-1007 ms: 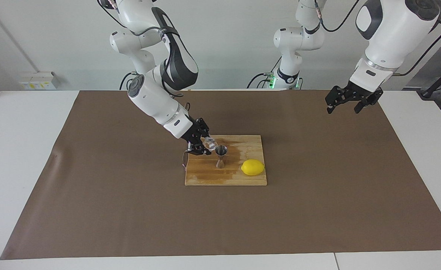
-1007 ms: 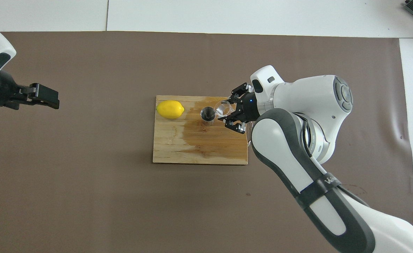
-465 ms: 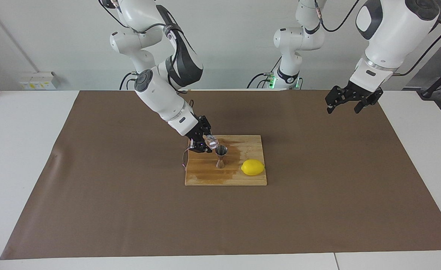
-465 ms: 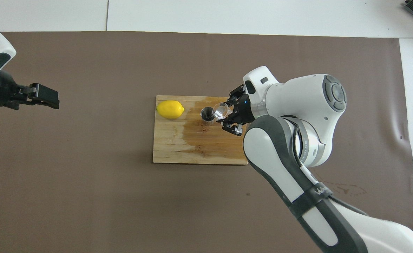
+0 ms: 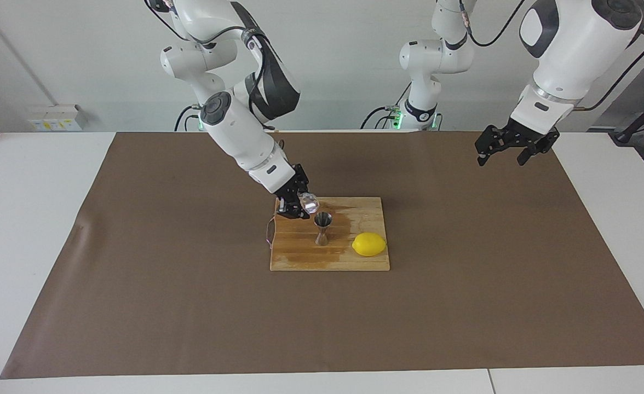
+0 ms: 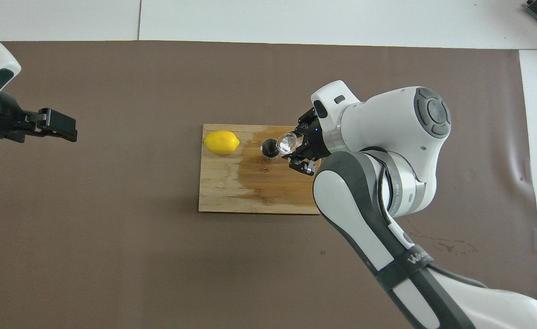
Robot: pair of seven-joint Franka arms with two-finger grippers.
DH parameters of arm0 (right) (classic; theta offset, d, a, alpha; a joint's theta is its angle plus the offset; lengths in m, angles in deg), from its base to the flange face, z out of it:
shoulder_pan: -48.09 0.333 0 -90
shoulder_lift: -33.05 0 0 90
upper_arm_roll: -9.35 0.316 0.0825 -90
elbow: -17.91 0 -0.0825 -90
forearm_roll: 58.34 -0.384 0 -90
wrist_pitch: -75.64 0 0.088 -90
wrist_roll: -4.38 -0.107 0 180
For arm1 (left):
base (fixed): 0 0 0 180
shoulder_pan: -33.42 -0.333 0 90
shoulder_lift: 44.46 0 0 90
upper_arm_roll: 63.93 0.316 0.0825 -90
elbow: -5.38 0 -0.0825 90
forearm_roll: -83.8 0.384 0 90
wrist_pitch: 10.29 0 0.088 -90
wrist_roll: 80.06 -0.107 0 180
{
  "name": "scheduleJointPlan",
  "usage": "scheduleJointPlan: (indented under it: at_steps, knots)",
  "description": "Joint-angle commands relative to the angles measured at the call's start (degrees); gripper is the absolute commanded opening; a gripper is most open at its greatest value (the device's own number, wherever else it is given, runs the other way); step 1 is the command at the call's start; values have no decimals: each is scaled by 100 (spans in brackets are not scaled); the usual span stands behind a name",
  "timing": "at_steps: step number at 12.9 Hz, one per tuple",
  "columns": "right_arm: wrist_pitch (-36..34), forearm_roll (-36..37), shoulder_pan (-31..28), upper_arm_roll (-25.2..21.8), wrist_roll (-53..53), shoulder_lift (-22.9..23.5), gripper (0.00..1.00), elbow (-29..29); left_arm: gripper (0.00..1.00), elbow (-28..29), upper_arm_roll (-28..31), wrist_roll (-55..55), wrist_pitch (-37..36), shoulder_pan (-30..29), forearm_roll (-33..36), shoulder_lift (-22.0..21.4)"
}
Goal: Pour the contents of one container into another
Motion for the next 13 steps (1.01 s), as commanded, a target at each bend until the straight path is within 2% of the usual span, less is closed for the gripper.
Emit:
scheduleJointPlan:
  at_steps: [1, 13]
  knots:
    - [-187, 310, -11, 12, -348, 21, 0, -215, 100, 217, 24, -9, 52, 18, 92, -178]
    - [-310, 749, 121, 21, -910, 505, 0, -769, 100, 217, 24, -9, 52, 18, 92, -178]
